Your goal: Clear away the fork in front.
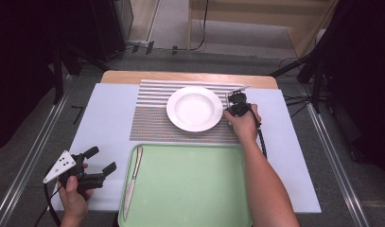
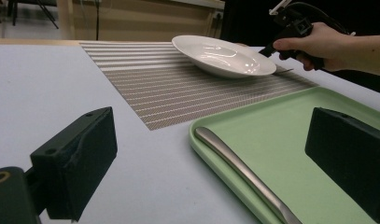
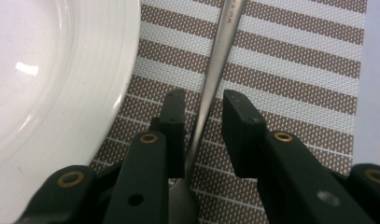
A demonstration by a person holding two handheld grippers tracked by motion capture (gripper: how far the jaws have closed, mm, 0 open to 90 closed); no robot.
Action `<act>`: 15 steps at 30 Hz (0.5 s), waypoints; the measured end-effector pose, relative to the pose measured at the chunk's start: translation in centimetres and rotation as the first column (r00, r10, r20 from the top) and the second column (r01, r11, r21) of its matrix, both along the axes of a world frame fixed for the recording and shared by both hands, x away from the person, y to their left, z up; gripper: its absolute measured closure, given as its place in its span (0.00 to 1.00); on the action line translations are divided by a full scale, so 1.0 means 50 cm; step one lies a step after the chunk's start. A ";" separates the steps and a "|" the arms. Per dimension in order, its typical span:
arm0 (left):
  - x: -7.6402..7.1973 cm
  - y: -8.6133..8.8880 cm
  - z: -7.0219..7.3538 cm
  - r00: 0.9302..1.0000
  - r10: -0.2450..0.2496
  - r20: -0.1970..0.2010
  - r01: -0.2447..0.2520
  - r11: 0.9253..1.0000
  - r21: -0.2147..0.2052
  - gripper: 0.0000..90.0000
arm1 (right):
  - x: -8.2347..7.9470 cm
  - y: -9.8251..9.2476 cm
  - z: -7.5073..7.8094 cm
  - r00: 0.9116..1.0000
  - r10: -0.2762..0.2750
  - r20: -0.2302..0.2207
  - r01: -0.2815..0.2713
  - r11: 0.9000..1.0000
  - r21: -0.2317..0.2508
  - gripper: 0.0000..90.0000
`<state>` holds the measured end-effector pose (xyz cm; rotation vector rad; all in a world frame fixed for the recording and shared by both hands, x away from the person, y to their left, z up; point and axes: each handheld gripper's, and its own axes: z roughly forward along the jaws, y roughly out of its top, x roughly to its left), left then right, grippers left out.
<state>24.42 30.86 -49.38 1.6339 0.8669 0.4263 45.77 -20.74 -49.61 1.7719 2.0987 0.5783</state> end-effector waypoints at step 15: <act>0.000 0.000 0.000 1.000 -0.008 -0.003 0.008 1.000 -0.002 0.03 | 0.005 -0.004 0.003 0.999 -0.026 -0.042 0.028 0.998 0.055 0.91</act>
